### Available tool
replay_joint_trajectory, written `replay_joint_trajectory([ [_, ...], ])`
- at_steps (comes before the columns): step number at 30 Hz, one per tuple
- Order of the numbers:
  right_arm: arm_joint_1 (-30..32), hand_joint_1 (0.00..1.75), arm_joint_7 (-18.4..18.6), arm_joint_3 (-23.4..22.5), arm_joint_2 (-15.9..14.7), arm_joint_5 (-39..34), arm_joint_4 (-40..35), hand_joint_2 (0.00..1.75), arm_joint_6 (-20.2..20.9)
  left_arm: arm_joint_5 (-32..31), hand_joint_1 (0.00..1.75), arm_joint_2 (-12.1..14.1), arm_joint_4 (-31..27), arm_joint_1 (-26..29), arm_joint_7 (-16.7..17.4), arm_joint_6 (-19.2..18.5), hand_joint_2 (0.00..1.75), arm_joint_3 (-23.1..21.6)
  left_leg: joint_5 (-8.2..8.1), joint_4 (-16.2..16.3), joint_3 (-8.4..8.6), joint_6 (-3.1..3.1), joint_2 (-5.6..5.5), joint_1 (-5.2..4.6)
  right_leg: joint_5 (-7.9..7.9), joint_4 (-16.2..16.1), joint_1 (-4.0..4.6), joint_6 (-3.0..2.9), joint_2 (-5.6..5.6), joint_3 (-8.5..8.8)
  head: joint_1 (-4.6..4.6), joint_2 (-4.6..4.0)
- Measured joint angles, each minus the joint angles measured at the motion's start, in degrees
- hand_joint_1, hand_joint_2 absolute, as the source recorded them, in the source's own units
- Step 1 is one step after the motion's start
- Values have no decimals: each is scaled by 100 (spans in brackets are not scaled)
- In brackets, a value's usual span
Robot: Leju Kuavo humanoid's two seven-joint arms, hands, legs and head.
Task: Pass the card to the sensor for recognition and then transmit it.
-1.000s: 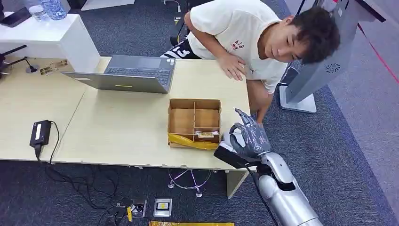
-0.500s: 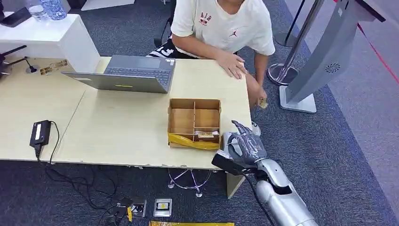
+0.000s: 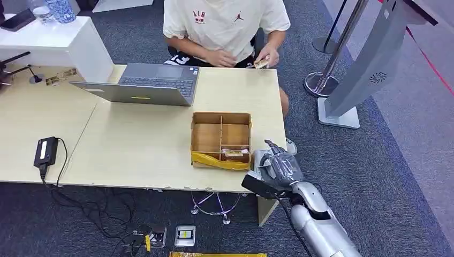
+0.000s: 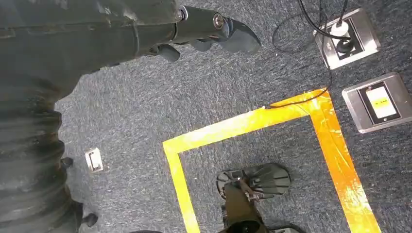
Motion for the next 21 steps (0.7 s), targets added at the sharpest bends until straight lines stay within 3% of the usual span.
replay_joint_trajectory([
  [14, -412, 175, 153, -13, -13, 39, 79, 175, -339, 2, 0, 4, 0, 13, -11, 0, 175, 2, 0, 1, 1, 0, 5, 0, 1, 1, 0, -1, 0, 0, 0, 0],
  [21, -872, 175, -51, -418, -77, 160, -348, 175, -951, -85, 0, 24, 4, 27, -127, -2, 175, 0, 2, 3, -2, 0, 10, -1, 7, 1, -1, -3, 6, -5, 0, -2],
])
